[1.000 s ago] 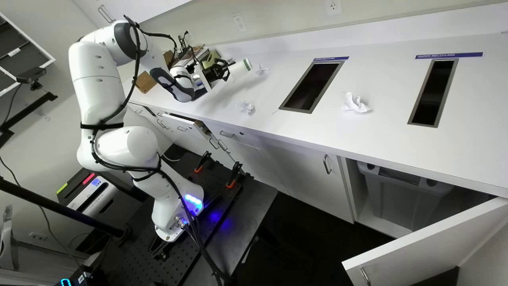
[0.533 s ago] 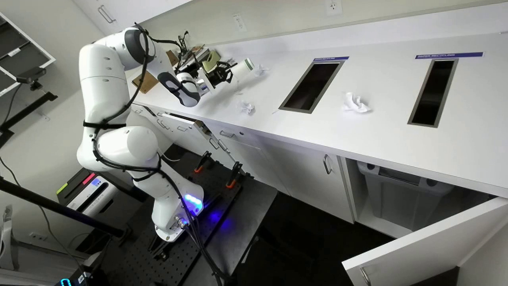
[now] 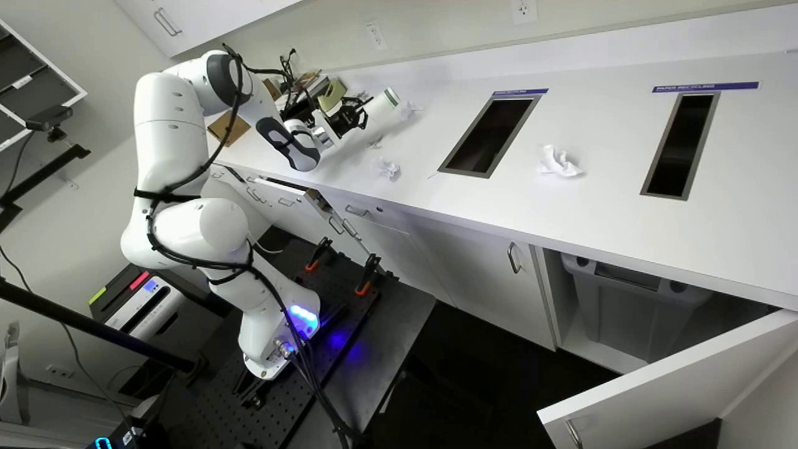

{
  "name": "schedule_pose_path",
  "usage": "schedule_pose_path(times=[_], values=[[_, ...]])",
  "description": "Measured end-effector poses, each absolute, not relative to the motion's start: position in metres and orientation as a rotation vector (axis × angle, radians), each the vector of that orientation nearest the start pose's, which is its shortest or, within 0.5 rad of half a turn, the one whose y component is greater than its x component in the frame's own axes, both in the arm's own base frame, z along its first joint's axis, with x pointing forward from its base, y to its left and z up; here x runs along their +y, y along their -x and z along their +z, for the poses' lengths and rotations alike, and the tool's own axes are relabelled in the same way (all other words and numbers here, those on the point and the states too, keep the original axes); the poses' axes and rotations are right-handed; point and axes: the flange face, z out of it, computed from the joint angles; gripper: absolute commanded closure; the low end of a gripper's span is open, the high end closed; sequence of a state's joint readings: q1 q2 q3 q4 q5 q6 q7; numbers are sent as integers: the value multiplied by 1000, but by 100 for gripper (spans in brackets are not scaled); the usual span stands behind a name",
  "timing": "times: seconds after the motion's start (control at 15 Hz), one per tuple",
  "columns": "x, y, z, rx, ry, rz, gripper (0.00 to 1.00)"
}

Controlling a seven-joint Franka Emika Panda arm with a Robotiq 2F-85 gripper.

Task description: Pour the contents in the cup onto the counter

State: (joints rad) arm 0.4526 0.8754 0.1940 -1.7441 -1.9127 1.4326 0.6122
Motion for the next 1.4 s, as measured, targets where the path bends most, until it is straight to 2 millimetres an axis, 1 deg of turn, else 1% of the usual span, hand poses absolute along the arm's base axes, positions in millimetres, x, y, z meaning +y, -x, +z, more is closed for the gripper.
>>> schedule_pose_path(times=[0.67,0.93,1.13,1.27,1.4], values=[[280,-581,123,828,-1093,285,99],[286,-584,128,817,-1114,297,99],[296,-586,144,786,-1180,322,99],[305,-583,164,749,-1256,342,99],[313,-581,189,704,-1346,362,99]])
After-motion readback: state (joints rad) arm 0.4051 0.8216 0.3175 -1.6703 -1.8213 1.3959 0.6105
